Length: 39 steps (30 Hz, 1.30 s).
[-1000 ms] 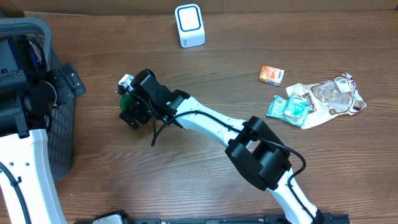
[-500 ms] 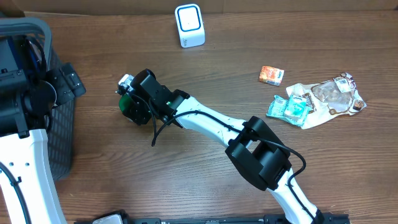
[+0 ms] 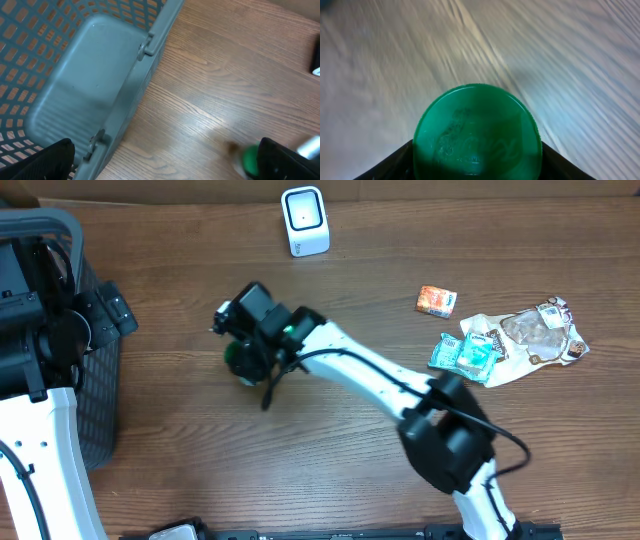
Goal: Scan the item barcode
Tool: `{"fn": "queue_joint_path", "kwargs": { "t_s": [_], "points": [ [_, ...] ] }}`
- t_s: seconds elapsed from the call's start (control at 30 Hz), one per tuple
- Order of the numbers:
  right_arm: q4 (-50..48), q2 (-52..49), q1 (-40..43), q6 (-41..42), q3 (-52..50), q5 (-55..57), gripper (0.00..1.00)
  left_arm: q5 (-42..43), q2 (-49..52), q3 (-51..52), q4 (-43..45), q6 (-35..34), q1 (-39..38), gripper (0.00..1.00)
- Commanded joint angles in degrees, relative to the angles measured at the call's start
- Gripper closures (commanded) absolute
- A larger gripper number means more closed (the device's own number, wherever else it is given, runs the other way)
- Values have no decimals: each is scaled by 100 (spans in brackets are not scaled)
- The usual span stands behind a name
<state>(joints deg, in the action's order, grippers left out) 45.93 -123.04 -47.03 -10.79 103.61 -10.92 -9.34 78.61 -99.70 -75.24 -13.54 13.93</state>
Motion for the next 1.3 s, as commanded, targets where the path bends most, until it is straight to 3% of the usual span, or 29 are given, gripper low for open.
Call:
{"fn": "queue_joint_path", "kwargs": {
  "t_s": [0.0, 0.13, 0.23, 0.47, 0.67, 0.9, 0.97, 1.0, 1.03, 1.2, 1.27],
  "points": [
    [647, 748, 293, -1123, 72, -544, 41, 20, -24, -63, 11, -61, 26, 0],
    [1714, 774, 704, -2494, 39, -1032, 38, 20, -24, -63, 11, -59, 26, 0],
    [1956, 774, 1034, -3005, -17, -1386, 38, 20, -24, -63, 11, -59, 26, 0],
    [2022, 750, 1777, -3919, -170, -2559, 35, 20, -24, -63, 11, -59, 26, 0],
    [1467, 686, 2037, -4046, -487, -2452, 20, 20, -24, -63, 11, -59, 26, 1],
    [1115, 686, 2013, -5095, -1115, -2455, 18, 20, -24, -63, 11, -61, 26, 1],
    [1069, 686, 2015, -5104, -1172, -2455, 18, 20, -24, -63, 11, -59, 26, 0],
    [1045, 686, 2015, -5099, -1172, -2457, 13, 20, -24, -63, 11, -59, 26, 0],
    [986, 686, 2015, -5031, -1169, -2457, 0, 20, -24, -63, 11, -59, 26, 0],
    [643, 691, 2076, -3794, -999, -2369, 0, 20, -24, -63, 11, -61, 26, 0],
    [621, 699, 2114, -2776, -728, -2118, 0, 20, -24, -63, 11, -61, 26, 1]
  ]
}}
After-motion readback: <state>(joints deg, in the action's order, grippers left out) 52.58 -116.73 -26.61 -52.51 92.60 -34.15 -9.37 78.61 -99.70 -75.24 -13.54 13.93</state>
